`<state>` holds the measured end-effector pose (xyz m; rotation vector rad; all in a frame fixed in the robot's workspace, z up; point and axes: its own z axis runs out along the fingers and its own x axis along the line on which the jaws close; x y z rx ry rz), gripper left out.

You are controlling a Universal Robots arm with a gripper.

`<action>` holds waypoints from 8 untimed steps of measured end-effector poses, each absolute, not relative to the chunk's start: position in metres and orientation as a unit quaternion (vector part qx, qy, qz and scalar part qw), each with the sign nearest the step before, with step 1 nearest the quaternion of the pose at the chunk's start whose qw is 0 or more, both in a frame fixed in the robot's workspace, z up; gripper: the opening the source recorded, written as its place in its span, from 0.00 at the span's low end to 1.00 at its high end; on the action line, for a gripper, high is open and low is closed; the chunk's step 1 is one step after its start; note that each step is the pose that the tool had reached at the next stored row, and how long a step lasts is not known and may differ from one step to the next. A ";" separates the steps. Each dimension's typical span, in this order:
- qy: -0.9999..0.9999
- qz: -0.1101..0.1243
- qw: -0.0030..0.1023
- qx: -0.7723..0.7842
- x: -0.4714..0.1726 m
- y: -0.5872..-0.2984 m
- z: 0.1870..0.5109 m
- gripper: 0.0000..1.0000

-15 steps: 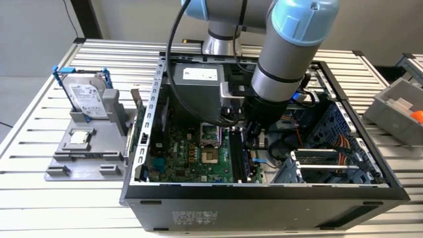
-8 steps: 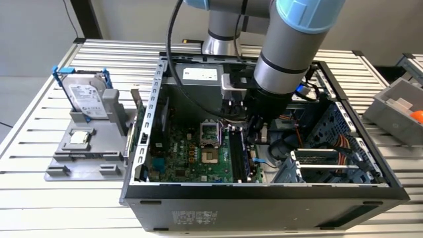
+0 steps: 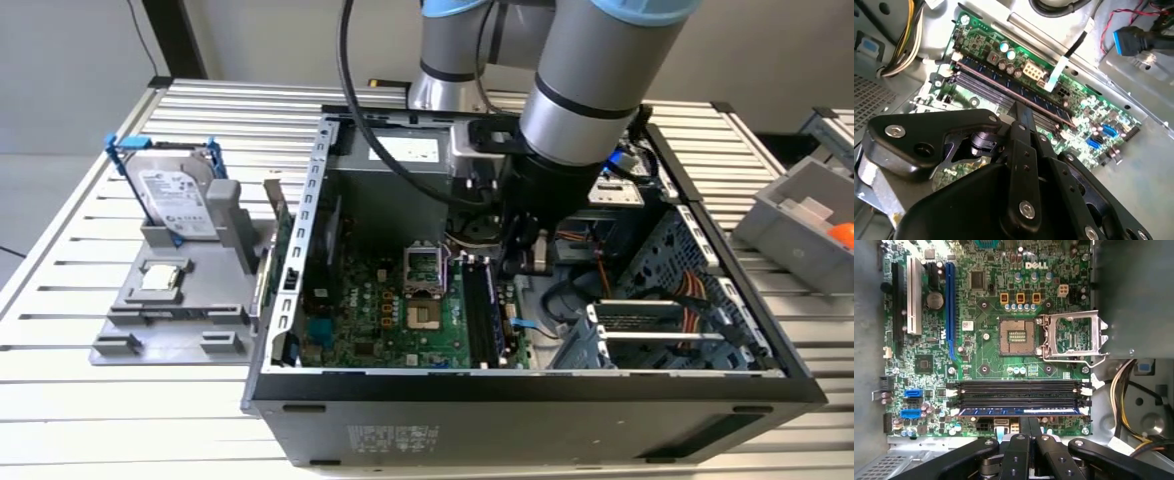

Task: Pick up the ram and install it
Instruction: 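Press down the ram until it locks into place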

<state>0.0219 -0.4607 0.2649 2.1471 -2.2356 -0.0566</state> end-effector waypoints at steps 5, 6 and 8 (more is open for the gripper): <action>-0.721 -0.020 0.023 0.692 0.022 -0.461 0.273 0.00; -0.721 -0.020 0.023 0.692 0.022 -0.461 0.273 0.00; -0.721 -0.020 0.023 0.692 0.022 -0.461 0.273 0.00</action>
